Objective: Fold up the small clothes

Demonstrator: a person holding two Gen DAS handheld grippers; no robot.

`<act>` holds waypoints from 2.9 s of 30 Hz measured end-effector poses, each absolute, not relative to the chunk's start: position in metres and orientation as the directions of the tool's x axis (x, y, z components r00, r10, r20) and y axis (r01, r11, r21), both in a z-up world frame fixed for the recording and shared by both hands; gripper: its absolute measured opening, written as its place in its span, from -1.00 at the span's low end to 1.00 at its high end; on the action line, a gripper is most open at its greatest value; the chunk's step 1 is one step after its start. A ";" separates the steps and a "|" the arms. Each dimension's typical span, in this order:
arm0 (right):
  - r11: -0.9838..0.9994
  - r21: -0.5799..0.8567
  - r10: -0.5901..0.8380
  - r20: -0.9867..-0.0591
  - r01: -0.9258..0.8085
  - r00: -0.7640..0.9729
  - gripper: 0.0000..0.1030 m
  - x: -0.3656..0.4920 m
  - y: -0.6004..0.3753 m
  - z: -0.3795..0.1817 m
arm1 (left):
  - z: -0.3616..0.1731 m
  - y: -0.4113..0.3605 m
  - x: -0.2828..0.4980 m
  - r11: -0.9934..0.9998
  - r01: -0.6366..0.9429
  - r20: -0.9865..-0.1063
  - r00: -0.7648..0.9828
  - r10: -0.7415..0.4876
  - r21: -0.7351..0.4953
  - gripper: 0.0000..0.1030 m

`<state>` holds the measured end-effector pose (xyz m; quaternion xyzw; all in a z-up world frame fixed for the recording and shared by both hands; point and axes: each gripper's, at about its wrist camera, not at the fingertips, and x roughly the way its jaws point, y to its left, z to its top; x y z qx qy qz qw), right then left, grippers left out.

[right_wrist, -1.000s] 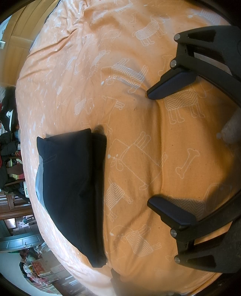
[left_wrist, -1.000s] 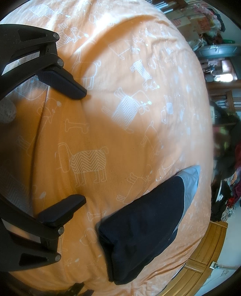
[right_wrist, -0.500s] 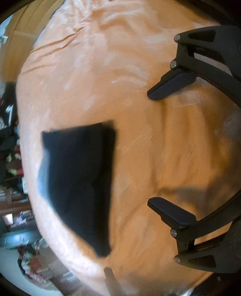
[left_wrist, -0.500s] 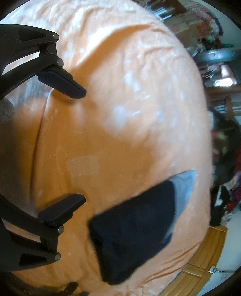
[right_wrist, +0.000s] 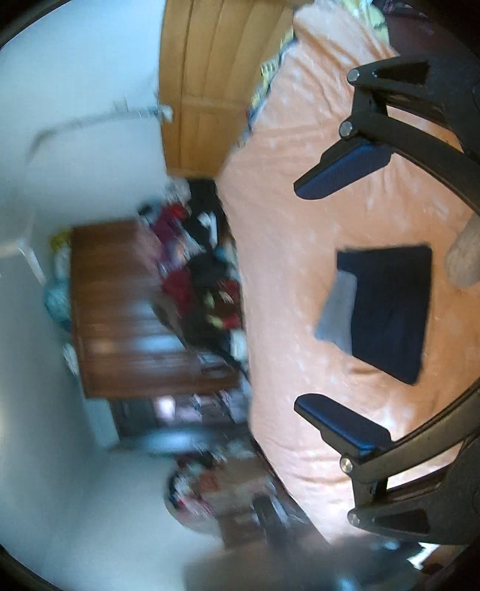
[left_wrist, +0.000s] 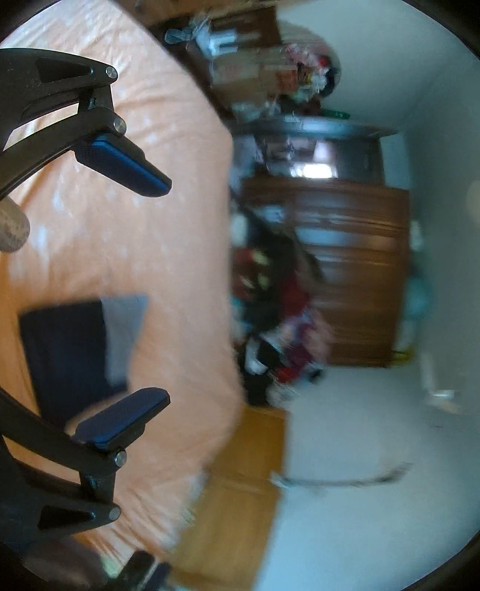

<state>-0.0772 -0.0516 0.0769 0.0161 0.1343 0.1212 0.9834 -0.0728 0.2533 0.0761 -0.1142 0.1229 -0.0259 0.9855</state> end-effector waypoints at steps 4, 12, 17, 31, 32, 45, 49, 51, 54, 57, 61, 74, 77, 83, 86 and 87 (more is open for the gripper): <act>0.970 0.039 0.236 -0.389 -0.240 0.891 1.00 -0.055 -0.046 0.058 | 0.071 0.245 -0.071 0.968 0.067 -0.285 0.949 -0.137 -0.242 1.00; 0.972 -0.005 0.196 -0.542 -0.236 0.818 1.00 -0.035 -0.034 0.009 | 0.031 0.215 -0.076 0.988 0.003 -0.394 0.917 -0.065 -0.157 1.00; 0.969 -0.015 0.188 -0.608 -0.248 0.772 0.99 -0.035 -0.030 -0.012 | 0.011 0.204 -0.073 0.989 -0.022 -0.450 0.892 -0.046 -0.145 1.00; 0.958 0.018 0.231 -0.642 -0.287 0.731 0.97 -0.038 -0.019 -0.012 | 0.030 0.213 -0.102 0.992 -0.096 -0.384 0.921 0.059 -0.078 1.00; 0.957 0.023 0.236 -0.642 -0.289 0.730 0.97 -0.038 -0.019 -0.012 | 0.032 0.213 -0.103 0.992 -0.099 -0.380 0.923 0.061 -0.080 1.00; 0.962 -0.021 0.202 -0.614 -0.271 0.763 0.99 -0.046 -0.016 0.002 | 0.049 0.214 -0.120 0.990 -0.116 -0.339 0.937 0.084 -0.076 1.00; 0.965 -0.076 0.170 -0.555 -0.253 0.814 1.00 -0.056 -0.015 0.020 | 0.056 0.215 -0.126 0.989 -0.129 -0.314 0.944 0.099 -0.075 1.00; 0.964 -0.088 0.171 -0.520 -0.252 0.837 1.00 -0.062 -0.016 0.032 | 0.061 0.216 -0.129 0.987 -0.139 -0.299 0.948 0.111 -0.075 1.00; 0.964 -0.113 0.171 -0.437 -0.243 0.883 1.00 -0.076 -0.016 0.058 | 0.070 0.217 -0.136 0.985 -0.155 -0.268 0.955 0.129 -0.075 1.00; 0.966 -0.149 0.156 -0.320 -0.212 0.935 1.00 -0.093 -0.016 0.088 | 0.077 0.218 -0.141 0.983 -0.169 -0.239 0.960 0.147 -0.072 1.00; 0.974 -0.164 0.133 -0.158 -0.159 0.978 1.00 -0.107 -0.019 0.114 | 0.085 0.216 -0.148 0.981 -0.184 -0.199 0.965 0.168 -0.062 1.00; 0.964 -0.116 0.159 -0.467 -0.239 0.870 1.00 -0.051 -0.005 0.036 | 0.067 0.211 -0.132 0.984 -0.173 -0.260 0.953 0.157 -0.042 1.00; 0.966 -0.107 0.150 -0.516 -0.237 0.843 1.00 -0.055 -0.005 0.023 | 0.059 0.211 -0.127 0.984 -0.174 -0.284 0.946 0.155 -0.044 1.00; 0.965 -0.110 0.143 -0.545 -0.240 0.826 1.00 -0.060 -0.003 0.013 | 0.046 0.208 -0.118 0.985 -0.169 -0.313 0.938 0.147 -0.042 1.00; 0.966 -0.101 0.143 -0.553 -0.236 0.821 1.00 -0.057 -0.005 0.012 | 0.043 0.209 -0.117 0.985 -0.166 -0.318 0.937 0.143 -0.046 1.00; 0.967 -0.097 0.144 -0.556 -0.235 0.819 1.00 -0.054 -0.005 0.013 | 0.042 0.209 -0.117 0.985 -0.167 -0.318 0.937 0.144 -0.046 1.00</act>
